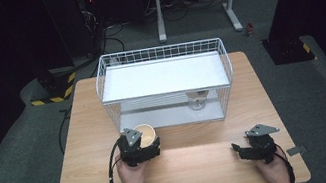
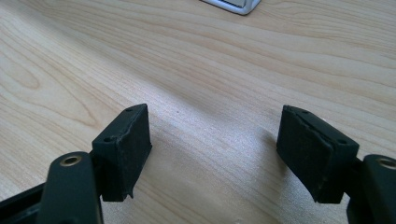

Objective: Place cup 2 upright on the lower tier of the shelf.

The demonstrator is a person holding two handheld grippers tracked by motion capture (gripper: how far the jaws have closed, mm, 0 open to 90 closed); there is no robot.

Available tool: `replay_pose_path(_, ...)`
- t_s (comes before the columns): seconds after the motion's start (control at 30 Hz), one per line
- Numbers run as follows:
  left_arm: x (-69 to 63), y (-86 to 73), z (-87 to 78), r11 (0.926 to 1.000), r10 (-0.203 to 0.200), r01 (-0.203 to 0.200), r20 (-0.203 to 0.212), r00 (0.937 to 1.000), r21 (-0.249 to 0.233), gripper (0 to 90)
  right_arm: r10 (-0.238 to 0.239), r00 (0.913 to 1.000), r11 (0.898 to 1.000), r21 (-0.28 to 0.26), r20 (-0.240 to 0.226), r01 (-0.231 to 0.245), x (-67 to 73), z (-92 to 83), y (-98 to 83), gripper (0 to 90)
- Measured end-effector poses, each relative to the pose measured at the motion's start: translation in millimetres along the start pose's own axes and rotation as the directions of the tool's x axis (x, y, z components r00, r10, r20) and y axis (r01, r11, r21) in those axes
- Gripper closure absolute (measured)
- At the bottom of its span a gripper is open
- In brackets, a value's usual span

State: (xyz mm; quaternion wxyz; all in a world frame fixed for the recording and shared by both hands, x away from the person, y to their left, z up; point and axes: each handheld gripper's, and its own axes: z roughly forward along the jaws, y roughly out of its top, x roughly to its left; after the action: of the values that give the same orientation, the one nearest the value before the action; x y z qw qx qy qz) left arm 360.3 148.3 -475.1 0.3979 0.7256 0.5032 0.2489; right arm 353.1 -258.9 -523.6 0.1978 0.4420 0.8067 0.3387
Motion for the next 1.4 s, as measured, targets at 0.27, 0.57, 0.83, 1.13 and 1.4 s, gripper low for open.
replay_pose_path(0.27,1.9,7.5,5.4,0.9999,0.01,-0.01,-0.011,0.9999,0.008,9.4,0.006,1.0,1.0,0.001,0.004,-0.006,0.2,-0.2,-0.3,25.4)
replay_pose_path(0.57,6.0,14.7,11.8,1.0,0.005,-0.005,-0.018,0.9998,0.007,9.4,0.006,1.0,1.0,0.001,0.004,-0.006,0.2,-0.2,-0.3,25.4)
replay_pose_path(0.83,13.2,20.5,20.2,0.9997,-0.023,0.023,-0.028,0.9993,0.003,9.4,0.006,1.0,1.0,0.001,0.004,-0.006,0.1,-0.2,-0.2,25.4)
replay_pose_path(1.13,22.9,19.4,31.7,0.9987,-0.047,0.048,-0.066,0.9967,0.018,9.4,0.006,1.0,1.0,0.003,0.004,-0.006,0.2,-0.3,-0.2,25.4)
replay_pose_path(1.4,27.5,19.1,36.6,0.9981,-0.058,0.059,-0.077,0.9953,0.016,9.4,0.008,1.0,1.0,0.003,0.004,-0.008,0.3,-0.2,-0.2,25.5)
